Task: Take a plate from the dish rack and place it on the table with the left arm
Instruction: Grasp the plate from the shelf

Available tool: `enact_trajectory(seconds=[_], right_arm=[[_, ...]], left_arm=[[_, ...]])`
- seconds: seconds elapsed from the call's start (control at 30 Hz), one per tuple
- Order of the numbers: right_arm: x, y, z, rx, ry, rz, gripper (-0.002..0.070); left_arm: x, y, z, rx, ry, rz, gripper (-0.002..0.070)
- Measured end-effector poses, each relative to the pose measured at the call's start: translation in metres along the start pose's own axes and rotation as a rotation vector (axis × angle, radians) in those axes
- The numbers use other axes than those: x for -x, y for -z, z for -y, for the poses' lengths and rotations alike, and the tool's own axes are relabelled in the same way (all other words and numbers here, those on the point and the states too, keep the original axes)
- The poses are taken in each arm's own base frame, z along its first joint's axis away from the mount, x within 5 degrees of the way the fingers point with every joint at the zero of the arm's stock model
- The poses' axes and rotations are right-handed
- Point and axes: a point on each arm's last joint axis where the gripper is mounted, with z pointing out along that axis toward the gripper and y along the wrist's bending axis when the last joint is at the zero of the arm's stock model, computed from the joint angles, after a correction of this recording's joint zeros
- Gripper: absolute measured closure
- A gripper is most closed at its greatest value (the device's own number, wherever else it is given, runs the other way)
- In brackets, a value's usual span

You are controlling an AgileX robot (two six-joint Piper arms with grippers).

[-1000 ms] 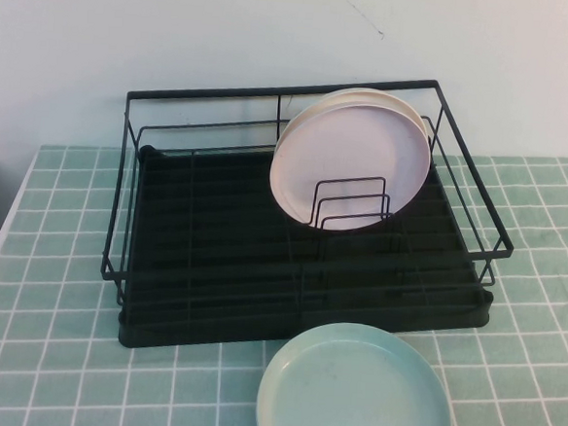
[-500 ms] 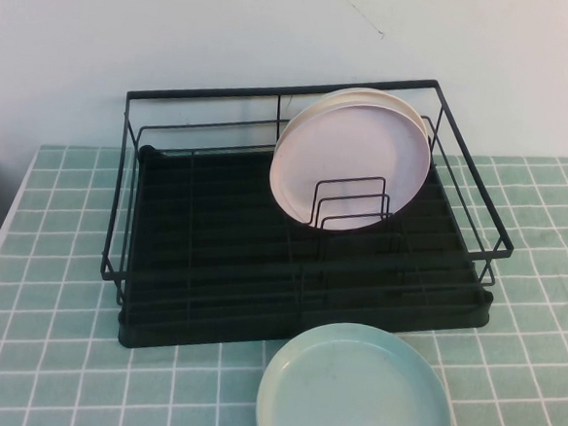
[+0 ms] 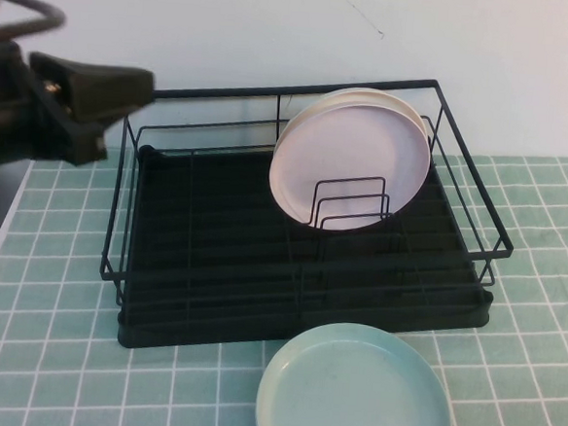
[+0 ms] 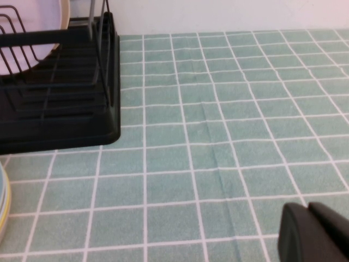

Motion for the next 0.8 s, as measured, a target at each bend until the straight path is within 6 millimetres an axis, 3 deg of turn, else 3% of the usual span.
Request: enact_trajectory(seconds=[0.23,0.6,0.7,0.8], right_arm=[[0.000,0.000,0.000,0.000,0.000,-0.002,0.0678],[0.000,0.000,0.000,0.000,0.000,-0.002,0.0678],[0.000,0.000,0.000,0.000,0.000,-0.002,0.0678],[0.000,0.000,0.000,0.000,0.000,-0.002,0.0678]], left_arm=[[-0.014,-0.032,-0.013,-0.131,-0.019,-0.077,0.0678],[-0.005,-0.088,0.011,-0.007,-0.278,-0.148,0.0676],[-0.006,-0.104,0.013,0.027,-0.333,-0.167,0.0634],[-0.008,-0.119,0.010,0.050,-0.306,-0.182,0.0528]])
